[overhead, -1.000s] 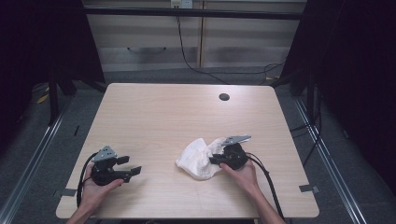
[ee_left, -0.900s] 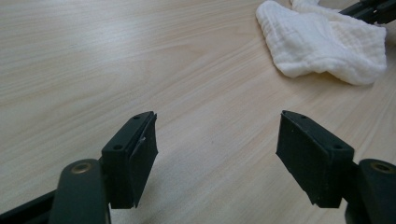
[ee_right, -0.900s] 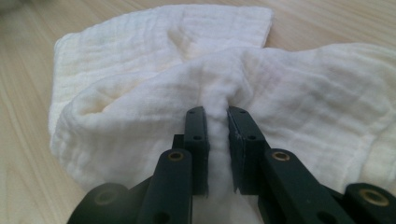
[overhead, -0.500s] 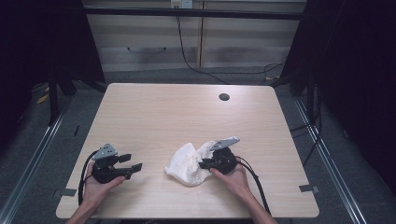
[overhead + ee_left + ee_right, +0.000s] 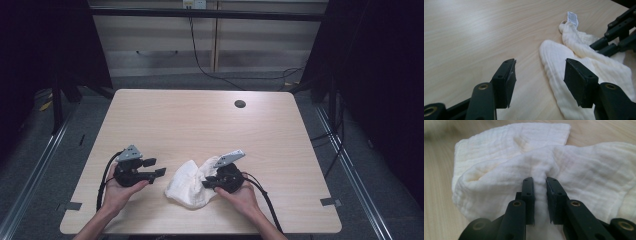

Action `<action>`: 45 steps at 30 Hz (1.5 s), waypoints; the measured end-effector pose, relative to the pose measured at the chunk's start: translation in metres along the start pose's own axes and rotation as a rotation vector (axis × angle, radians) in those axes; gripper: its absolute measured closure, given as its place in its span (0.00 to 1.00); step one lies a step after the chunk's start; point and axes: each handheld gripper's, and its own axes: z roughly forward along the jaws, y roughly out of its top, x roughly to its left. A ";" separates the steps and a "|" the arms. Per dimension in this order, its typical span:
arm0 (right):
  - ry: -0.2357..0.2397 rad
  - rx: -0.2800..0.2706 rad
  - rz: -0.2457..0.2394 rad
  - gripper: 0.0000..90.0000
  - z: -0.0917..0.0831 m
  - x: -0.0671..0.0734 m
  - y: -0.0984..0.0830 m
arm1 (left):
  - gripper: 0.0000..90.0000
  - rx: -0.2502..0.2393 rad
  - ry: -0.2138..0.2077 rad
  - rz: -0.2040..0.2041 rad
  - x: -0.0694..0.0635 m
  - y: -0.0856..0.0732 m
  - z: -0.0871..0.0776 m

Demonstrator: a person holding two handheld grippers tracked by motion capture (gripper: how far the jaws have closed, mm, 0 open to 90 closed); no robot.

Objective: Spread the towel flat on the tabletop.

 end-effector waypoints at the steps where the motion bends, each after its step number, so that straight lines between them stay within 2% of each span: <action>1: 0.004 0.009 -0.008 0.84 0.002 0.005 0.001 | 0.48 -0.001 -0.008 0.000 -0.002 0.003 0.008; 2: 0.000 0.019 -0.018 0.83 0.002 0.007 0.002 | 0.48 -0.001 -0.008 0.000 -0.002 0.003 0.008; 4: 0.004 0.019 -0.028 0.81 0.003 0.010 0.003 | 0.51 -0.017 -0.044 -0.028 -0.005 0.001 0.015; 5: 0.013 0.012 -0.031 0.79 0.003 0.010 0.002 | 0.53 0.024 -0.055 0.003 -0.010 -0.003 0.021; 6: 0.018 0.017 -0.035 0.78 0.002 0.009 0.003 | 0.53 0.042 -0.052 0.029 -0.013 -0.006 0.024; 10: 0.021 -0.015 -0.032 0.71 -0.008 0.006 0.005 | 0.57 0.074 -0.064 0.041 -0.015 -0.012 0.028; 13: -0.013 -0.057 -0.014 0.67 -0.024 -0.001 0.009 | 0.61 0.097 -0.075 0.054 -0.014 -0.017 0.032; 15: -0.025 -0.065 -0.009 0.67 -0.027 -0.004 0.009 | 0.63 0.102 -0.080 0.050 -0.013 -0.017 0.033; 16: -0.048 -0.070 -0.003 0.67 -0.031 -0.008 0.010 | 0.66 0.114 -0.075 0.056 -0.012 -0.018 0.034; 17: -0.077 -0.072 0.003 0.66 -0.035 -0.018 0.011 | 0.73 0.124 -0.075 0.058 -0.012 -0.019 0.036; 21: -0.104 -0.071 0.014 0.65 -0.032 -0.038 0.015 | 0.85 0.143 -0.070 0.082 -0.014 -0.021 0.043; 23: -0.101 -0.083 0.033 0.65 -0.029 -0.046 0.020 | 0.87 0.152 -0.066 0.089 -0.013 -0.020 0.043; 24: -0.101 -0.083 0.033 0.65 -0.029 -0.046 0.020 | 0.88 0.152 -0.066 0.089 -0.013 -0.020 0.043; 25: -0.101 -0.087 0.025 0.65 -0.022 -0.050 0.027 | 0.88 0.147 -0.068 0.078 -0.012 -0.020 0.043; 29: -0.092 -0.076 0.023 0.65 -0.011 -0.054 0.035 | 0.88 0.146 -0.064 0.081 -0.012 -0.020 0.043; 31: -0.086 -0.058 0.024 0.67 0.000 -0.059 0.039 | 0.88 0.143 -0.065 0.080 -0.012 -0.021 0.043; 37: -0.053 -0.051 0.040 0.73 0.010 -0.065 0.040 | 0.86 0.141 -0.066 0.076 -0.013 -0.021 0.043; 38: -0.043 -0.035 0.039 0.79 0.012 -0.065 0.039 | 0.85 0.142 -0.065 0.073 -0.013 -0.021 0.043; 41: -0.019 -0.035 0.037 0.91 0.014 -0.065 0.037 | 0.85 0.144 -0.066 0.071 -0.012 -0.021 0.043; 42: -0.019 -0.035 0.037 0.91 0.014 -0.065 0.037 | 0.85 0.144 -0.065 0.071 -0.012 -0.021 0.043; 43: -0.015 -0.044 0.033 0.97 0.012 -0.064 0.036 | 0.85 0.142 -0.067 0.069 -0.013 -0.021 0.043; 45: -0.017 -0.052 0.038 0.98 0.009 -0.064 0.036 | 0.84 0.142 -0.064 0.069 -0.013 -0.021 0.043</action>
